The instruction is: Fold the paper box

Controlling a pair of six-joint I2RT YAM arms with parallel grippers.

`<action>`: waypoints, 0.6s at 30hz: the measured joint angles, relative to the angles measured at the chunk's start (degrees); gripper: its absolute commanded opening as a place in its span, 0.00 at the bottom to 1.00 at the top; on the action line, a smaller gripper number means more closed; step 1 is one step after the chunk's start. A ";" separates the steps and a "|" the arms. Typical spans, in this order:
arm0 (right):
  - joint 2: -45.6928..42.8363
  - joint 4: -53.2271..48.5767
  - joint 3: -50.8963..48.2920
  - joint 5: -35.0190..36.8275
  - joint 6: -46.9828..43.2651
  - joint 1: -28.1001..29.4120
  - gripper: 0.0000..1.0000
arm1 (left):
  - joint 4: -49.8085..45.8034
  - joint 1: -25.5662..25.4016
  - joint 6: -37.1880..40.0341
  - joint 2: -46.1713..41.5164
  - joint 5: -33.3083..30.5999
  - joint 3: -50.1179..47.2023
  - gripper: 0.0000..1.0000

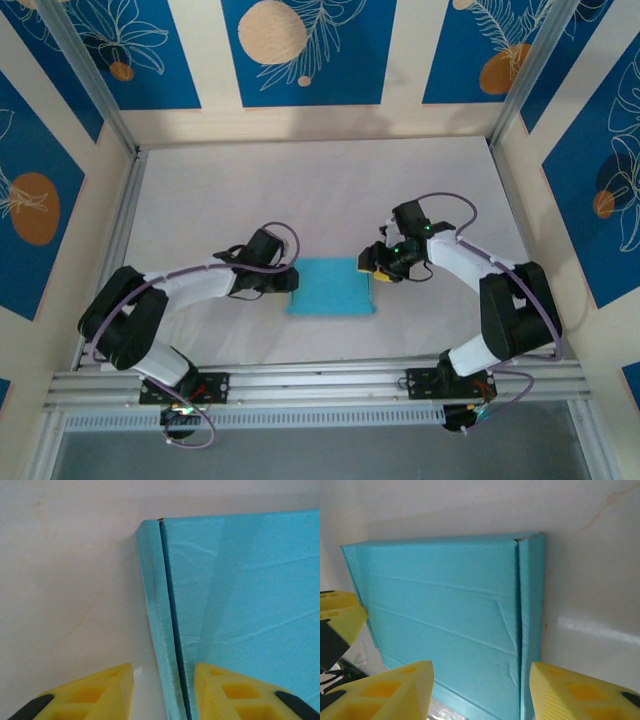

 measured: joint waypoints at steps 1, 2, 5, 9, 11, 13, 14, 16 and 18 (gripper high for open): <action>0.37 0.70 -0.13 -0.07 0.00 -0.07 0.55 | 1.25 0.15 -0.22 0.31 0.52 -0.31 0.32; 0.66 1.25 -0.20 -0.20 0.02 -0.20 0.55 | 2.45 0.28 -0.52 0.52 1.01 -0.66 0.30; 1.77 3.30 -0.20 -0.98 0.07 -0.85 0.61 | 5.31 0.66 -1.11 0.61 2.12 -1.73 0.26; 3.69 5.09 -0.28 -1.53 0.31 -1.62 0.68 | 7.74 1.40 -1.29 0.61 3.45 -2.78 0.21; 4.17 6.23 -0.92 -1.75 0.61 -2.14 0.70 | 8.68 1.79 -1.42 0.61 4.04 -3.21 0.20; 4.20 7.37 -2.08 -2.01 1.07 -2.84 0.71 | 9.20 2.08 -1.40 0.55 4.44 -3.52 0.19; 4.20 8.00 -2.73 -2.34 1.38 -3.21 0.71 | 9.57 2.19 -1.40 0.50 4.52 -3.74 0.18; 4.20 9.42 -4.39 -3.30 1.84 -4.07 0.72 | 10.21 2.54 -1.44 0.46 4.90 -4.13 0.17; 4.44 10.25 -5.60 -4.39 2.23 -4.63 0.72 | 10.84 3.08 -1.46 0.46 5.51 -4.50 0.17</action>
